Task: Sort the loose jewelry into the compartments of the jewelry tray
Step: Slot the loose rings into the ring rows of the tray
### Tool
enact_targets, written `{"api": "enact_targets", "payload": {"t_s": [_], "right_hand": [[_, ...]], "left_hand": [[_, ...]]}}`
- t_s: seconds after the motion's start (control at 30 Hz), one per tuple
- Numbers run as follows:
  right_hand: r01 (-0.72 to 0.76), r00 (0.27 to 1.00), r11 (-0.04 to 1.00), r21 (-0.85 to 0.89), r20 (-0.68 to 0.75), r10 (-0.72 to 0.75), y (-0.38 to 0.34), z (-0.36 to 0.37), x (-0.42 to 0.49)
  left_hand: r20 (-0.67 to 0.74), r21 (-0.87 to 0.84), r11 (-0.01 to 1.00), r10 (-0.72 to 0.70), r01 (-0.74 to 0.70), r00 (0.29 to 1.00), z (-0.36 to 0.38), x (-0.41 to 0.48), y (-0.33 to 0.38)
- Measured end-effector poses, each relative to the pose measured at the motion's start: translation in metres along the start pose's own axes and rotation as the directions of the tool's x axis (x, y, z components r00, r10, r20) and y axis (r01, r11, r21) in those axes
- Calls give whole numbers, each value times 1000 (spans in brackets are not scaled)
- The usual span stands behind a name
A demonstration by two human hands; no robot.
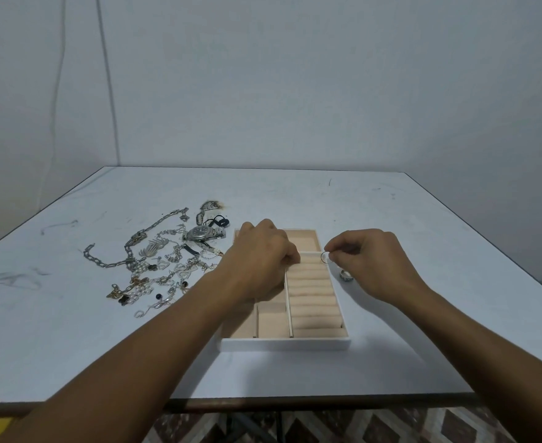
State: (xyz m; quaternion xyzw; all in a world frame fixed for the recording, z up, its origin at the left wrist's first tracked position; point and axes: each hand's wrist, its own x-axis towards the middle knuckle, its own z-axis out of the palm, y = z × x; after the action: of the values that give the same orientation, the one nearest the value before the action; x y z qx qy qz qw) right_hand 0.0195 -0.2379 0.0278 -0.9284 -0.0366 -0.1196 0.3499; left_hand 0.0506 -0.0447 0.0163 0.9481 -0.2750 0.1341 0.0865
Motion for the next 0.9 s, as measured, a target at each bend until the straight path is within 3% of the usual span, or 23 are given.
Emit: {"api": "enact_targets", "payload": {"t_s": [0.2,0.43,0.9], "right_hand": [[34,999,999,-8,7,-34,-3,9,4],[58,998,998,-40,16,-57,-9,22,8],[159,984,977,-143,97,-146,-15,25,4]], "left_hand": [[4,28,1000,4,-5,1000,-2,1,1],[-50,-164,984,-80,71,995,-8,-11,-10],[-54,-240,967,-103,88,993,-12,-19,-16]]}}
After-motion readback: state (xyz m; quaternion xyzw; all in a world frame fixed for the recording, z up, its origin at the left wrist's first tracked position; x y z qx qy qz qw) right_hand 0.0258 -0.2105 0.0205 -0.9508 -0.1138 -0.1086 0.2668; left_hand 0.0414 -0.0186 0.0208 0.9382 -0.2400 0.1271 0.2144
